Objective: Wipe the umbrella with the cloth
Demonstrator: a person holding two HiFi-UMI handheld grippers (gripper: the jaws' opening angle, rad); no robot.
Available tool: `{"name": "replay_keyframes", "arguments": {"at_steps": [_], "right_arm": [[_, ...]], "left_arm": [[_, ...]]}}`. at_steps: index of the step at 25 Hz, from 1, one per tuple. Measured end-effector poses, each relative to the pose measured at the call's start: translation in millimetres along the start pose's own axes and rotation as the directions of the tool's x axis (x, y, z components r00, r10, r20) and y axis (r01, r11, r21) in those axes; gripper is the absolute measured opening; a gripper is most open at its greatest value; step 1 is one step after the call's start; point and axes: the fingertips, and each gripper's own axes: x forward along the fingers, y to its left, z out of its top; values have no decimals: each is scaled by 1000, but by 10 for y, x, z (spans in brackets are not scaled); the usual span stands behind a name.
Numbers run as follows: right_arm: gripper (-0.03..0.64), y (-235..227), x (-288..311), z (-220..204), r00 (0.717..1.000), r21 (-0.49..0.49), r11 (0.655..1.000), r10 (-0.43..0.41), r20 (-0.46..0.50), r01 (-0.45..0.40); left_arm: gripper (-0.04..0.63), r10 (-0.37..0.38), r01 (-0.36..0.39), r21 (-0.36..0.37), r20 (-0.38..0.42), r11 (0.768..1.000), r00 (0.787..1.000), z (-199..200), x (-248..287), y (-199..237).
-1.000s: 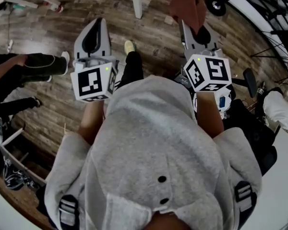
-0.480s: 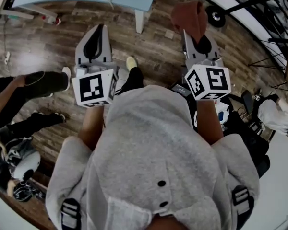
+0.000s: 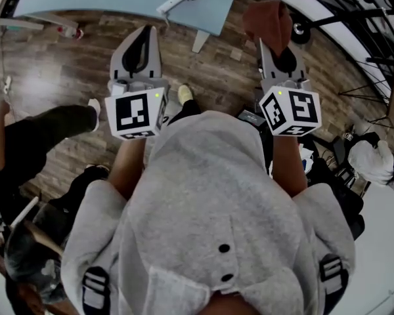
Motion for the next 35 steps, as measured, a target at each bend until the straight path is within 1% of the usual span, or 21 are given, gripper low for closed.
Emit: {"name": "replay_keyframes", "arguments": {"at_steps": [4, 7, 14, 18, 24, 29, 35], "right_arm": [[75, 67, 250, 66, 1000, -19, 1000, -2, -10, 2], [75, 79, 376, 98, 1000, -35, 999, -6, -15, 5], [75, -48, 534, 174, 999, -54, 998, -31, -16, 30], [75, -169, 664, 251, 999, -70, 997, -29, -12, 29], [75, -416, 1010, 324, 1000, -78, 997, 0, -19, -2], [75, -680, 1287, 352, 999, -66, 997, 31, -30, -33], [75, -1031, 1634, 363, 995, -63, 995, 73, -66, -77]], "left_arm": [[15, -2, 2, -13, -18, 1000, 1000, -61, 152, 232], [15, -16, 16, -15, -14, 1000, 1000, -71, 254, 315], [15, -40, 39, -13, -28, 999, 999, -110, 458, 359], [15, -35, 35, -3, -29, 999, 999, -65, 594, 357], [15, -9, 10, 12, -32, 1000, 999, 9, 926, 349], [15, 15, -13, 25, -48, 1000, 999, 27, 1263, 305], [15, 40, -37, 41, -79, 998, 996, 33, 1676, 212]]}}
